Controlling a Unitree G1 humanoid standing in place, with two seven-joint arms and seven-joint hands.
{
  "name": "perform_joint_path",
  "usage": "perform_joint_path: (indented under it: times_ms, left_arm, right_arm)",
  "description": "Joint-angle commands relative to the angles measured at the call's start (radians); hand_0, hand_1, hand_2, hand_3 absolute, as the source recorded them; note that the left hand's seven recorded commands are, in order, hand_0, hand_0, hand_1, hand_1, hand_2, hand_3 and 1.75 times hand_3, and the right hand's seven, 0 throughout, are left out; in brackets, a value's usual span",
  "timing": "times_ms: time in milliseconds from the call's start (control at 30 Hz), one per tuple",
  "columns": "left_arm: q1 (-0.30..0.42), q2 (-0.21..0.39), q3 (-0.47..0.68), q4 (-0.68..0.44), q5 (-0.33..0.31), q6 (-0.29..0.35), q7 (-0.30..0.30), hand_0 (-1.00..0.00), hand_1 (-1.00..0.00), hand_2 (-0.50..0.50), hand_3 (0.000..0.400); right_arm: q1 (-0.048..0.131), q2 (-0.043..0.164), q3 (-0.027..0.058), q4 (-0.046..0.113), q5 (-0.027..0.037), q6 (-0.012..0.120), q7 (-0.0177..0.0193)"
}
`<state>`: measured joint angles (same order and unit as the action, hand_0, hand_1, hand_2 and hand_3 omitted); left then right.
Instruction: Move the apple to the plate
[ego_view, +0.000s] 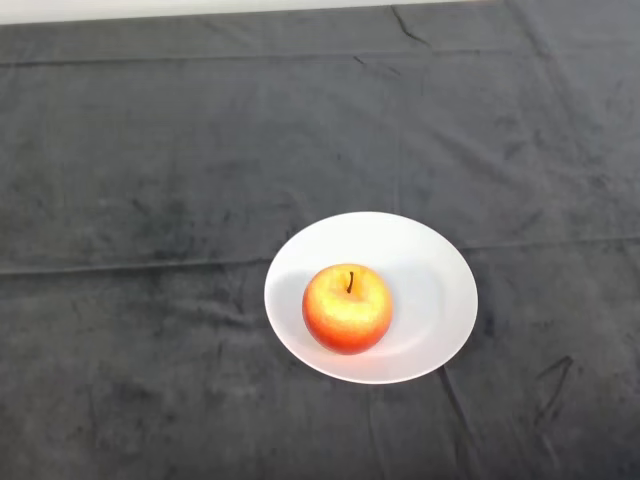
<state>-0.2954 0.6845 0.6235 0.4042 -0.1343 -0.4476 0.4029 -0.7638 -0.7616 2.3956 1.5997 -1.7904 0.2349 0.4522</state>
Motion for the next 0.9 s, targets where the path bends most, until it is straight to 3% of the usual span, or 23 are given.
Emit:
perform_joint_path:
  times_ms: [33,900]
  left_arm:
    - [-0.043,0.008,0.056,0.032,0.009,-0.001,-0.008,0.00,0.00,0.00,0.000]
    - [-0.047,0.004,0.061,0.032,0.014,0.000,-0.013,0.00,0.00,0.00,0.000]
  right_arm:
    - [-0.047,-0.018,0.0113,-0.033,0.0036,-0.003,0.0138]
    - [-0.047,-0.018,0.0113,-0.033,0.0036,-0.003,0.0138]
